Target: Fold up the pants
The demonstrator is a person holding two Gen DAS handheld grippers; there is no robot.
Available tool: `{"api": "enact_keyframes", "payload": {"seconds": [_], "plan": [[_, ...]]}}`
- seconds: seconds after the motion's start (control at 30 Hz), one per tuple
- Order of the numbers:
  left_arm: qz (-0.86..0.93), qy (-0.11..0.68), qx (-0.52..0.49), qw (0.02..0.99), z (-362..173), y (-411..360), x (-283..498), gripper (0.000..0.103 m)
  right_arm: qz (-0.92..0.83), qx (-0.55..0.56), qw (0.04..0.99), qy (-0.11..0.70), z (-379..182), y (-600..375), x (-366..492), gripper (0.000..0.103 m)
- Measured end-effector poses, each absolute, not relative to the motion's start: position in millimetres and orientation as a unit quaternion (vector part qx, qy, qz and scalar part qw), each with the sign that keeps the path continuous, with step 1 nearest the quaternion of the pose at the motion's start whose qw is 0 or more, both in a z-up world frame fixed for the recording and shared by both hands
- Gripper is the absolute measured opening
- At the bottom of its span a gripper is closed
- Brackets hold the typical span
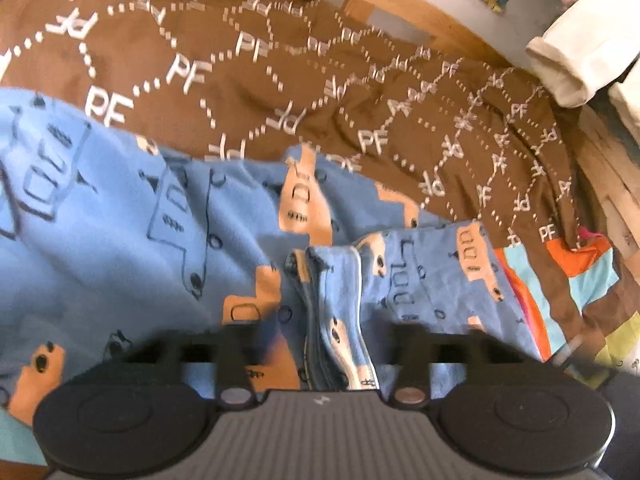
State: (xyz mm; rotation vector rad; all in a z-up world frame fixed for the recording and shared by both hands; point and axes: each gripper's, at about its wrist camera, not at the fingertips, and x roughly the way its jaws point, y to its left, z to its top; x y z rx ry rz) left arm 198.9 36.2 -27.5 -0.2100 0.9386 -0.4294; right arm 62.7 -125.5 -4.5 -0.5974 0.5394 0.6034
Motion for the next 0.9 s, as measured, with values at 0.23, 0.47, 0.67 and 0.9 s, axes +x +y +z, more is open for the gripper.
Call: {"api": "enact_keyframes", "payload": {"seconds": [0.23,0.47,0.67,0.9], "plan": [[-0.119,0.403,-0.006,0.907,-18,2,200,0.083,0.134,-0.319,0.908,0.238,-1,-220,118,0.082],[-0.047,0.406,0.029,0.912,-42,-16,206,0.088,0.086,-0.282,0.920,0.259,-42,-229,198,0.082],[-0.043,0.394,0.028,0.918,-44,-5,198,0.089,0.052,-0.241,0.931,0.268,-47,-265,204,0.095],[-0.033,0.367,-0.001,0.930,-24,9,164,0.092,0.103,-0.225,0.933,0.261,-6,-253,137,0.091]]}}
